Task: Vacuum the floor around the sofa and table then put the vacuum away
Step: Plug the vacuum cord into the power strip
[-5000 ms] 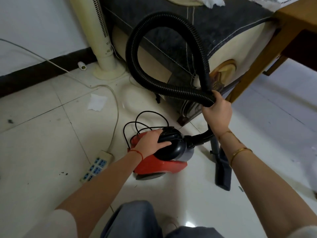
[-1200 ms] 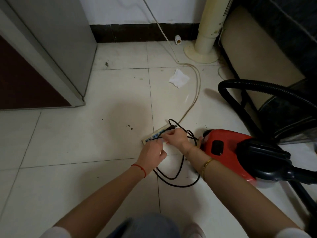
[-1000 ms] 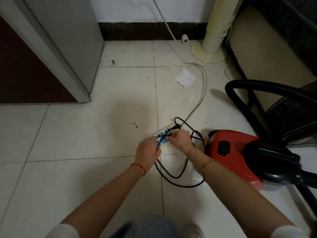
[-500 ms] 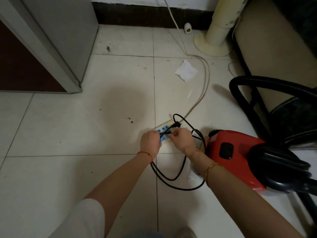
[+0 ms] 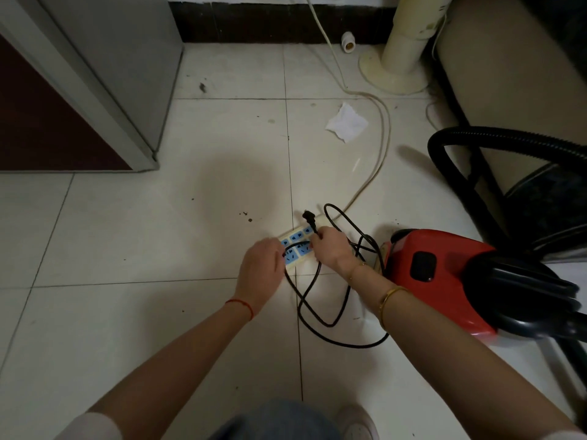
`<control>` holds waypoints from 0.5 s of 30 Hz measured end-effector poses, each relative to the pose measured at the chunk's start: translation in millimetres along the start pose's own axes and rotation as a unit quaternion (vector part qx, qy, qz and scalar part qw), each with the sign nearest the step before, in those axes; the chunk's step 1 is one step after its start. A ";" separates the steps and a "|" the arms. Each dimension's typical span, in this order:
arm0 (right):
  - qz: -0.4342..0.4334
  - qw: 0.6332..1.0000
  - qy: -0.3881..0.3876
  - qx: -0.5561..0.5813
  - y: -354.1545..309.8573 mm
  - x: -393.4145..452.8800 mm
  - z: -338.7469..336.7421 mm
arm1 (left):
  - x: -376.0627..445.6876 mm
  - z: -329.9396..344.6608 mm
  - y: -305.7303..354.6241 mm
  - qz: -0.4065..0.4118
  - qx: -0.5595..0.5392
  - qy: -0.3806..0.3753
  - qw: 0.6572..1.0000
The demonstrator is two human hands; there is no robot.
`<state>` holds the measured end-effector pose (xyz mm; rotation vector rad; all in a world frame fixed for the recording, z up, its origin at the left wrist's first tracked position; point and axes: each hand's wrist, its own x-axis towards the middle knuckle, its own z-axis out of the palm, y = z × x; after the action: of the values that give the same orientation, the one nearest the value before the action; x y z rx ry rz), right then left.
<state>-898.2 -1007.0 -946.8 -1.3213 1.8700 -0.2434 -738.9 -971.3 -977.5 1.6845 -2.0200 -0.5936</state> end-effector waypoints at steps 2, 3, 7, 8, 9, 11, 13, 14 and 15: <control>-0.047 0.998 0.017 -0.043 -4.6 -1.1 -3.9 | 0.9 2.4 -17.8 -0.039 0.041 -0.007 0.998; -0.071 0.995 0.026 -0.063 -6.6 -1.0 -5.3 | 1.4 5.8 -25.0 -0.047 0.064 -0.037 0.996; -0.144 0.983 0.025 -0.114 -15.3 -1.9 -7.2 | 4.7 21.7 -32.1 -0.074 0.059 -0.120 0.988; -0.156 0.980 0.018 -0.118 -16.6 -1.7 -6.2 | 6.0 26.6 -30.1 -0.075 0.049 -0.124 0.988; -0.169 0.978 0.013 -0.121 -17.9 -1.5 -5.2 | 7.9 31.5 -27.6 -0.074 0.045 -0.127 0.988; -0.190 0.971 0.007 -0.146 -19.9 -0.8 -4.1 | 13.1 39.9 -24.2 -0.077 0.050 -0.136 0.986; -0.209 0.957 0.007 -0.200 -20.8 1.5 -4.4 | 19.3 42.9 -23.9 -0.085 0.066 -0.141 0.984; -0.222 0.947 0.007 -0.231 -21.2 3.2 -5.0 | 22.4 42.6 -25.6 -0.083 0.073 -0.141 0.984; -0.236 0.935 0.009 -0.264 -21.6 5.3 -5.7 | 25.3 41.6 -28.0 -0.079 0.077 -0.141 0.984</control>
<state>-887.8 -1022.5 -933.5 -2.1420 1.6623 0.0126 -745.0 -999.0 -1026.0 1.9602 -2.1881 -0.7847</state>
